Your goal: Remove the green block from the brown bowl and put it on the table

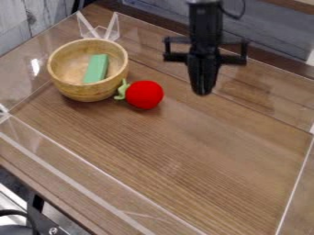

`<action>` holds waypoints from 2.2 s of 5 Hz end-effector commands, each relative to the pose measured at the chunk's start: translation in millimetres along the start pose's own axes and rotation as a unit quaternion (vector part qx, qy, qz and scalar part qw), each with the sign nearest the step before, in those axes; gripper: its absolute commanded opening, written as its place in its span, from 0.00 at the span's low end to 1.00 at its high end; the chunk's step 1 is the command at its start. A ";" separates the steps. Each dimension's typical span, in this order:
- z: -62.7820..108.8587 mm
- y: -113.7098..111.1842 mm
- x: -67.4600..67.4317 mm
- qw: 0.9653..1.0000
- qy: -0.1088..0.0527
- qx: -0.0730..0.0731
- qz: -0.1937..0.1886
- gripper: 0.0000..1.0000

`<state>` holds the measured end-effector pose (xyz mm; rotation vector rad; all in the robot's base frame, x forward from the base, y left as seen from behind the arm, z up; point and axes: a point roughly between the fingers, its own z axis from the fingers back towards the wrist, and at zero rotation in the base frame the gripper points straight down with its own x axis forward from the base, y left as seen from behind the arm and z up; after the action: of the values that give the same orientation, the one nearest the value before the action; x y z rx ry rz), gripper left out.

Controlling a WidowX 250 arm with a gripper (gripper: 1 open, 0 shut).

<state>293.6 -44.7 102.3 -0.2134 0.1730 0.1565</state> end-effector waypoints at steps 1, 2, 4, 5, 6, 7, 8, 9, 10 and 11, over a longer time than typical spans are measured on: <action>23.6 1.2 -15.6 0.998 -0.033 -0.003 -0.048 0.00; 27.6 8.2 -14.9 0.998 -0.033 -0.003 -0.048 0.00; 32.1 23.7 -11.6 0.998 -0.032 -0.002 -0.046 0.00; 24.8 23.0 -15.4 0.999 -0.033 -0.003 -0.041 0.00; 14.3 19.7 -17.3 0.999 -0.033 -0.003 -0.041 0.00; 6.6 29.5 -15.0 0.997 -0.026 0.003 -0.070 0.00; -0.4 40.7 -12.1 0.995 -0.020 0.008 -0.097 0.00; -9.2 47.7 -3.5 0.995 -0.021 0.009 -0.092 0.00; -17.1 54.1 4.5 0.995 -0.024 0.010 -0.092 0.00; -10.6 56.6 7.0 0.997 -0.031 0.008 -0.071 1.00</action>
<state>281.9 4.9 65.2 -0.2114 0.1527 0.0126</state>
